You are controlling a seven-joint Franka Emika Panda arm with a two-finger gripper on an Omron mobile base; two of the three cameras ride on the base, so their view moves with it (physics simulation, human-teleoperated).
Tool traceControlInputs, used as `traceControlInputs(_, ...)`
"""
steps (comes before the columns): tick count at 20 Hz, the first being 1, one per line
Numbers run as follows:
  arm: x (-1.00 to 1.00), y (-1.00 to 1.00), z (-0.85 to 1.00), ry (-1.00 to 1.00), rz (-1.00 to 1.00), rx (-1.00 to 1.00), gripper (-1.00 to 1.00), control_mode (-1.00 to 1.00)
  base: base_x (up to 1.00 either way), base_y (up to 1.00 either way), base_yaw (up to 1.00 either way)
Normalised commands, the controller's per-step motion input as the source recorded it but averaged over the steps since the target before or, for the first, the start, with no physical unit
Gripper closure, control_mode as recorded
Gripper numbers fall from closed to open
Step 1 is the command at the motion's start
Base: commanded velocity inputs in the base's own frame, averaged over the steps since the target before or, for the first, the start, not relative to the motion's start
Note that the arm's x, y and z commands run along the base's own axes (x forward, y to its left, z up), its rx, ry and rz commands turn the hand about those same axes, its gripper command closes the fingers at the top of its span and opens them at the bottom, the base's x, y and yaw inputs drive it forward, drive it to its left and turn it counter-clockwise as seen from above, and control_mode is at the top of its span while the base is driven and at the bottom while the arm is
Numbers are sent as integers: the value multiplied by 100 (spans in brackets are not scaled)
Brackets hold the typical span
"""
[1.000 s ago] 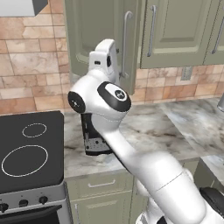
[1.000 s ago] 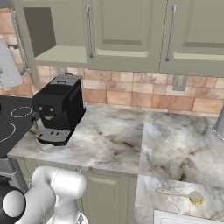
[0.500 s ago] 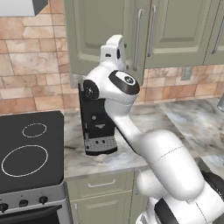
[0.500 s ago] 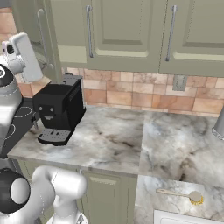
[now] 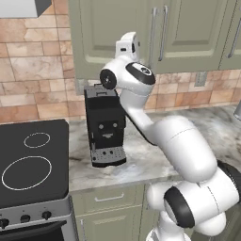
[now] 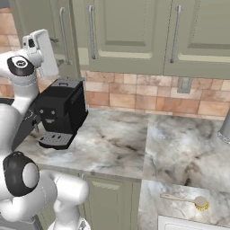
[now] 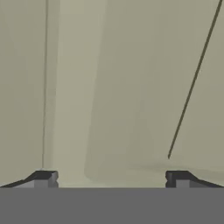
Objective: Open the cabinet. Pick the dish brush and place it next to the sink. Then close the cabinet.
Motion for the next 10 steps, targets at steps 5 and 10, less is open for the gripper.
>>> traceControlInputs(5, 68, -35, -11, 9, 0, 0, -100, -100, 0, 0, 0)
traceControlInputs(10, 59, -33, -17, 6, 0, 0, -100, -100, 0, 0, 0)
